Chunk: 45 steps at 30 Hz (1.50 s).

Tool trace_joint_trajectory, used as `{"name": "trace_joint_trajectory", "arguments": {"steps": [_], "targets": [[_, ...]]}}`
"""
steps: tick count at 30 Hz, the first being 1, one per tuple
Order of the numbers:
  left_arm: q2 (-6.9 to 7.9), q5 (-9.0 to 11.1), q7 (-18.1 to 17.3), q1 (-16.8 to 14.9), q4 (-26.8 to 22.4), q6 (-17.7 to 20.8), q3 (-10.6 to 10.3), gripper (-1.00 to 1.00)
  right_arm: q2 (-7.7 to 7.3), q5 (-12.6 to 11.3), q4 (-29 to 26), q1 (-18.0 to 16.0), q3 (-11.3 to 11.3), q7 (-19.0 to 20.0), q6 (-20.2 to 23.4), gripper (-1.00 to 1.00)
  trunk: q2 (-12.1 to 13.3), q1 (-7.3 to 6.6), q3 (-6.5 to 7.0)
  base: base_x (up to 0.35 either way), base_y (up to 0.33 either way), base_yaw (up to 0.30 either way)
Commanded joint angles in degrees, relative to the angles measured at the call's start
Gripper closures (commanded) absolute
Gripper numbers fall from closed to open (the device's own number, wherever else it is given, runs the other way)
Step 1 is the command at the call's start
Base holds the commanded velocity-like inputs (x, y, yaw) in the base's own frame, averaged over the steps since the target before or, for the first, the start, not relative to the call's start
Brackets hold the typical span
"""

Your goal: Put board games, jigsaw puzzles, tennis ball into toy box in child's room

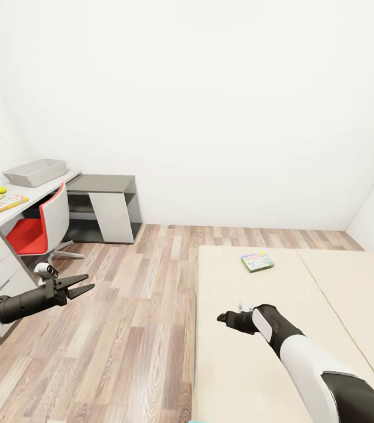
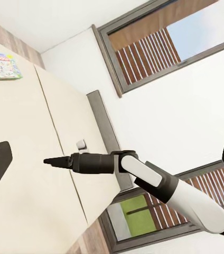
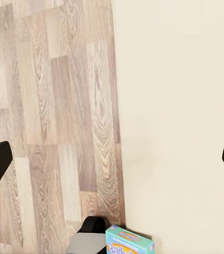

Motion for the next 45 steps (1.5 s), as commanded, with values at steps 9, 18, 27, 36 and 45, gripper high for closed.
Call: {"name": "trace_joint_trajectory", "arguments": {"steps": [9,18,27,36,45], "targets": [[0.02,-0.01,-0.21,-0.04,0.00,0.61,-0.01,-1.00,0.04,0.09,-0.08,-0.03,-0.47,0.07,0.34,-1.00,-0.12,0.03,-0.12,0.000,0.000,-0.001],[0.02,-0.01,-0.21,-0.04,0.00,0.61,-0.01,-1.00,0.01,0.09,-0.08,-0.03,-0.47,0.07,0.34,-1.00,-0.12,0.03,-0.12,0.000,0.033,-0.001],[0.02,-0.01,-0.21,-0.04,0.00,0.61,-0.01,-1.00,0.04,0.09,-0.08,-0.03,-0.47,0.07,0.34,-1.00,-0.12,0.03,-0.12,0.000,0.007,-0.052],[0.02,-0.01,-0.21,-0.04,0.00,0.61,-0.01,-1.00,0.04,0.09,-0.08,-0.03,-0.47,0.07,0.34,-1.00,-0.12,0.03,-0.12,0.000,0.001,-0.005],[0.02,-0.01,-0.21,-0.04,0.00,0.61,-0.01,-1.00,0.04,0.09,-0.08,-0.03,-0.47,0.07,0.38,-1.00,-0.12,0.03,-0.12,0.000,0.023,0.000]]}}
